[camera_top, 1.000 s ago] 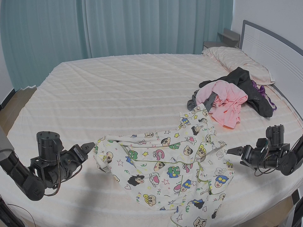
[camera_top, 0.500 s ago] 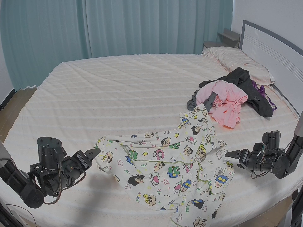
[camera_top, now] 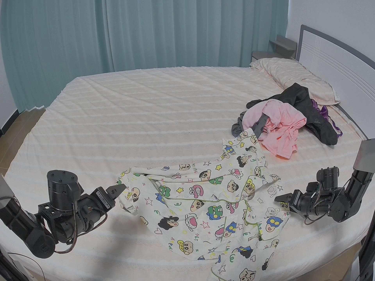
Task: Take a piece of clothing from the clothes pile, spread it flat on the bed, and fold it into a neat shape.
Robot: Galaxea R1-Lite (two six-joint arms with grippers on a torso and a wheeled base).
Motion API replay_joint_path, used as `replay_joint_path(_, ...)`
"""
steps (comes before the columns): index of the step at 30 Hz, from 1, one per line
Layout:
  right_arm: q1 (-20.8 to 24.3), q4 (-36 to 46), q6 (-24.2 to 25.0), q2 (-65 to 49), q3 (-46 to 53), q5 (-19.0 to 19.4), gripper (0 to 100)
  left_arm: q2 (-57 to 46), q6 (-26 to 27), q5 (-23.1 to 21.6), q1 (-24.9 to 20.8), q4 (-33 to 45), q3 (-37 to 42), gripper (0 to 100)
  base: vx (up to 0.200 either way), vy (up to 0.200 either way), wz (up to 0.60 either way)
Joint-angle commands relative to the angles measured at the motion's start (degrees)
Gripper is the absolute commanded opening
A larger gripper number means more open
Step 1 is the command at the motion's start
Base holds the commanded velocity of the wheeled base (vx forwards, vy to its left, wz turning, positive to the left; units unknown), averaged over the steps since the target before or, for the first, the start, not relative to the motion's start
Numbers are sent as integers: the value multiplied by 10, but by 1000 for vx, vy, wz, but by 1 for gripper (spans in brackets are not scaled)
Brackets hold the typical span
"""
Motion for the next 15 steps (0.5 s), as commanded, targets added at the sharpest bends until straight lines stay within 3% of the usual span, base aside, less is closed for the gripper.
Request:
replay_joint_path(1, 1, 0, 6, 6, -1, 1, 0, 6, 0, 0, 0, 0, -1, 100, 0, 0, 0)
replay_joint_path(15, -67, 13, 22, -84, 2, -15, 0, 8, -8, 4, 0, 1, 0, 100, 0, 0, 0)
